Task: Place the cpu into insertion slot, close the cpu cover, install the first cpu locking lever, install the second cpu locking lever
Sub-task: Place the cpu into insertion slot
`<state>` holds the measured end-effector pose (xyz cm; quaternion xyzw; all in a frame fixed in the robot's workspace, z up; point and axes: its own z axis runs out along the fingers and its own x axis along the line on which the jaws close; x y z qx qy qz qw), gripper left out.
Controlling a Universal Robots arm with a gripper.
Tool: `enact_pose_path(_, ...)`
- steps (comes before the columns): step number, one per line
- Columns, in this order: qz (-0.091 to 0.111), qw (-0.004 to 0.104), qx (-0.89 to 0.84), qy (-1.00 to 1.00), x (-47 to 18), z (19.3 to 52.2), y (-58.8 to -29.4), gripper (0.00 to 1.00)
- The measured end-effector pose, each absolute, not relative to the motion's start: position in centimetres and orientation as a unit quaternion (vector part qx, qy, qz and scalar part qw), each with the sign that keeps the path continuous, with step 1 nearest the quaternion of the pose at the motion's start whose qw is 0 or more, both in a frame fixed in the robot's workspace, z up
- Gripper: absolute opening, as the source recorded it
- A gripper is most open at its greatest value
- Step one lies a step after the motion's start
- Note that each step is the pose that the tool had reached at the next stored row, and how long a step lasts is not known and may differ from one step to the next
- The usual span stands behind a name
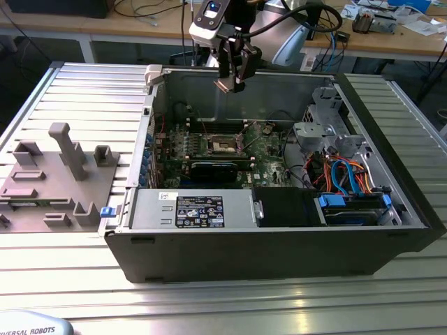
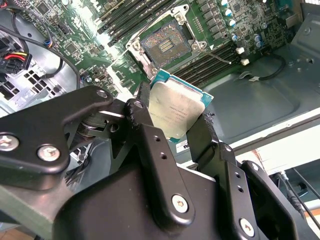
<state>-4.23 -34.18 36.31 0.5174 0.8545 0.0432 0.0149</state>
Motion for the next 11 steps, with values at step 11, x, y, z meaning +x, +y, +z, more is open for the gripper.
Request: enact_pose_path(11, 0.043, 0.015, 0.520, 0.853, -4.23, 36.31, -34.18, 0.54)
